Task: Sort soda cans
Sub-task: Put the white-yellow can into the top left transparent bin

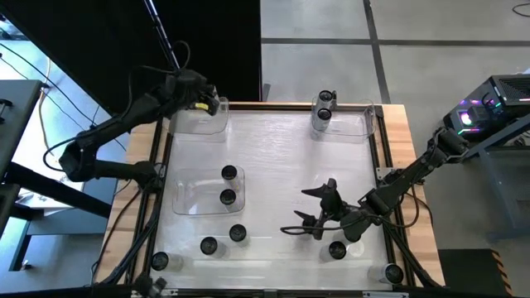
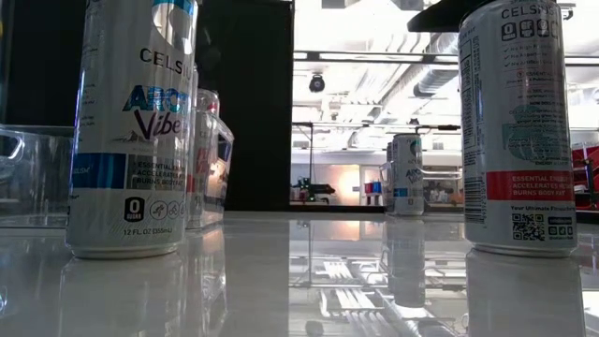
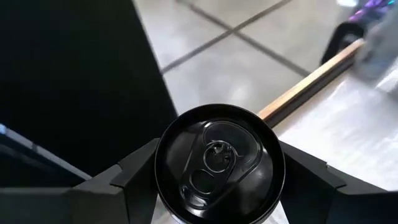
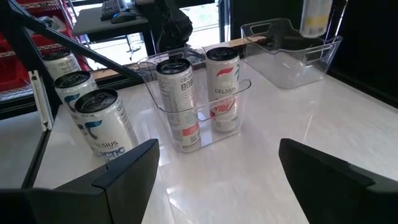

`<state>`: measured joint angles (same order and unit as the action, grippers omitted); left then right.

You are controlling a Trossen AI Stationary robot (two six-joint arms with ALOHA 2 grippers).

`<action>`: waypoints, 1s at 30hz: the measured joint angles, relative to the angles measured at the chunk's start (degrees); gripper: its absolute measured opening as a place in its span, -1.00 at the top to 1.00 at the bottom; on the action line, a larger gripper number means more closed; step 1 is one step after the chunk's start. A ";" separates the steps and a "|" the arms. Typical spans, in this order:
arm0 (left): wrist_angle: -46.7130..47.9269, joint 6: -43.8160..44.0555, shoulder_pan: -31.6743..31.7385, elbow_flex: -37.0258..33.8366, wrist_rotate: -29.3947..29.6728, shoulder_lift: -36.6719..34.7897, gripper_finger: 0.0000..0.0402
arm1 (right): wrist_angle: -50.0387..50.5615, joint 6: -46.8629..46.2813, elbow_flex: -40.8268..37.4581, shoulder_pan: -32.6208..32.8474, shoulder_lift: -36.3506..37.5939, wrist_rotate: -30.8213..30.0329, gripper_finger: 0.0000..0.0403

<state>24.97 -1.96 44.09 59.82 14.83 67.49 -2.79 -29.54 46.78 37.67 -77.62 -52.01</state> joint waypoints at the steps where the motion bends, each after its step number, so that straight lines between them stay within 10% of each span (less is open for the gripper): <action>1: -0.84 0.15 1.24 -0.89 -0.89 0.55 -0.24 | 0.00 0.00 0.00 0.00 0.00 0.11 -0.63; 30: -20.09 1.24 5.71 -11.32 -8.77 12.72 -0.43 | -0.01 -0.46 0.00 -0.17 0.00 -0.33 -0.63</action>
<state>4.88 -0.72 49.80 48.50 6.06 80.21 -2.80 -30.00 46.78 37.50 -77.62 -52.34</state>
